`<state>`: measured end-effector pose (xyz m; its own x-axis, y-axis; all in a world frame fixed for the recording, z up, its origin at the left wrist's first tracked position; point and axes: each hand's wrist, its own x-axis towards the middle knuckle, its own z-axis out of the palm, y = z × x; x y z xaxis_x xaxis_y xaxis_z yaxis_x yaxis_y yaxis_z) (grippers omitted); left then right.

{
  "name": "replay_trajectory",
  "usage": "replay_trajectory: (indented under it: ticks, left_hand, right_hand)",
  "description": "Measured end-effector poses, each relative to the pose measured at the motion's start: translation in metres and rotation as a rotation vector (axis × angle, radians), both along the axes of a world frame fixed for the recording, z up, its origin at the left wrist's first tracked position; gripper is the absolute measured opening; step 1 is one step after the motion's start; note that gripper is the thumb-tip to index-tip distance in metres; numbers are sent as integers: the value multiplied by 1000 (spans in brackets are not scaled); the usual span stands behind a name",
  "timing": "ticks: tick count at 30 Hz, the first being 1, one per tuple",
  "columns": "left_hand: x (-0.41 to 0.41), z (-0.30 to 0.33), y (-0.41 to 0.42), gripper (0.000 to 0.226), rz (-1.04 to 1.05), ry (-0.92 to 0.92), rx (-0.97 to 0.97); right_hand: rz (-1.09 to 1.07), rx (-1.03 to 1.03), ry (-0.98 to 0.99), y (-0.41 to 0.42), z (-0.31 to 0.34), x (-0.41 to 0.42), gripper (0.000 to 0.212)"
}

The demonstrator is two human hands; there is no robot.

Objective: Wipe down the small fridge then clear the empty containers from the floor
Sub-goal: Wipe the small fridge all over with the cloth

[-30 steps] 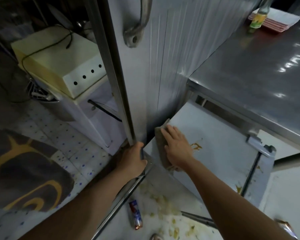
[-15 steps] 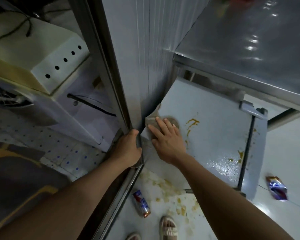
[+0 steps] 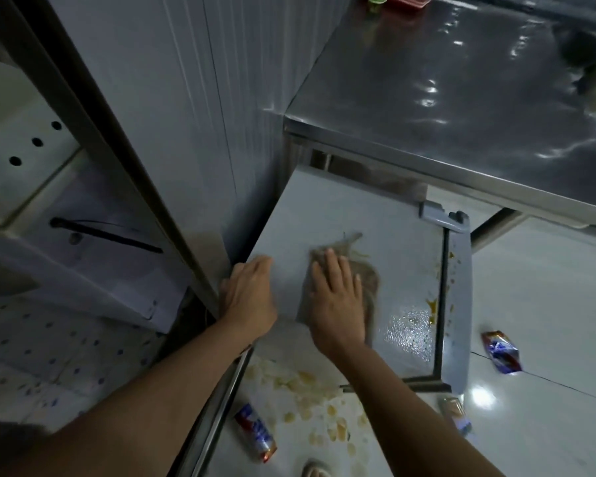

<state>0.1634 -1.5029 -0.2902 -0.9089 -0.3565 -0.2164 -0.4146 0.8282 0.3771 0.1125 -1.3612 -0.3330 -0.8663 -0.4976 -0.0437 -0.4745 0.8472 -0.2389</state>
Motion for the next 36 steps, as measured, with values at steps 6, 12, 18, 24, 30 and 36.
replay_trajectory:
  ticks: [6,12,18,24,30,36]
  left_hand:
    - [-27,-6,-4,59,-43,-56,-150]
    - [-61,-8,2,68,-105,-71,-87]
    - [-88,-4,4,67,-100,-86,-80]
    - [-96,-1,17,61,-53,-114,-116]
    - [-114,-5,66,65,-249,-41,-19]
    - [-124,-4,97,66,-268,-93,-36]
  right_hand:
    - [117,-36,-7,-11,1,-82,50]
    - [-329,-31,-32,21,5,-106,52]
    - [131,-70,-23,10,-1,-94,50]
    - [-259,-57,-23,39,6,-138,52]
    - [-514,0,22,103,-1,-95,54]
    - [-498,-23,-54,109,8,-151,58]
